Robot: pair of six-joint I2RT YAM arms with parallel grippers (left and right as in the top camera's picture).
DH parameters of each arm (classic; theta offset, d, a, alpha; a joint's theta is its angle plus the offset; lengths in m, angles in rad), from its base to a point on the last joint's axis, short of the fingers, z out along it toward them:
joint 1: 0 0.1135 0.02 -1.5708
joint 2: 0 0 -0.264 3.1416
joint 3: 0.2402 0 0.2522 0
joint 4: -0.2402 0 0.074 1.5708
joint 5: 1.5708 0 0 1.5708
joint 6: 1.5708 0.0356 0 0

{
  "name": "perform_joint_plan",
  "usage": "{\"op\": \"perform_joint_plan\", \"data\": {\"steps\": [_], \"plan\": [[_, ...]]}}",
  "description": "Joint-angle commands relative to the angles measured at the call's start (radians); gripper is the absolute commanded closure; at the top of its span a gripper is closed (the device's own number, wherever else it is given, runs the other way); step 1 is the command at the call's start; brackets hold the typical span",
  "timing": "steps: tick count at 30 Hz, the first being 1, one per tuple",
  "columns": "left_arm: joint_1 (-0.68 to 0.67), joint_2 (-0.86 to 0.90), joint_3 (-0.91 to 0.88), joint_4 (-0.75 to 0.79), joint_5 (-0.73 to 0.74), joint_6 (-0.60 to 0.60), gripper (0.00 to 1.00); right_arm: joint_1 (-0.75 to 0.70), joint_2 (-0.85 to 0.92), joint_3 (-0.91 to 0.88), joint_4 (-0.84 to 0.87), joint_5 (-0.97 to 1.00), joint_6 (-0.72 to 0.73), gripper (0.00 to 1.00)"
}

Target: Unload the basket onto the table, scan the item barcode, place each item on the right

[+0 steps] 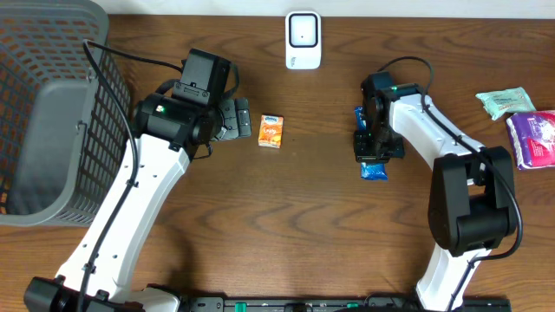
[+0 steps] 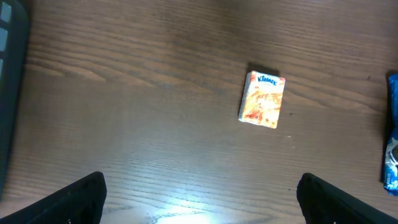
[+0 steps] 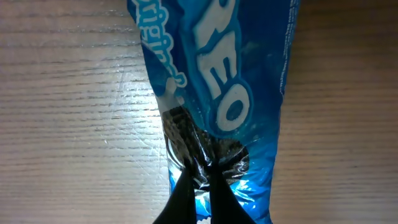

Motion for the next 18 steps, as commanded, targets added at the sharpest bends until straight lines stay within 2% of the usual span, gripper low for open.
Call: {"op": "perform_joint_plan", "data": {"steps": [1,4,7,18], "plan": [[0.002,0.006,0.004,-0.003,-0.006,0.010,0.02,-0.014,0.021,0.070,-0.007,-0.008,0.013,0.96],[0.002,0.006,0.004,-0.003,-0.006,0.010,0.02,-0.030,0.021,0.169,0.004,0.018,0.010,0.92],[0.002,0.006,0.004,-0.003,-0.006,0.010,0.02,-0.037,0.021,0.192,0.079,0.061,0.010,0.82],[0.002,0.006,0.004,-0.003,-0.006,0.010,0.02,-0.033,0.048,0.049,0.388,0.074,0.011,0.75]]}}
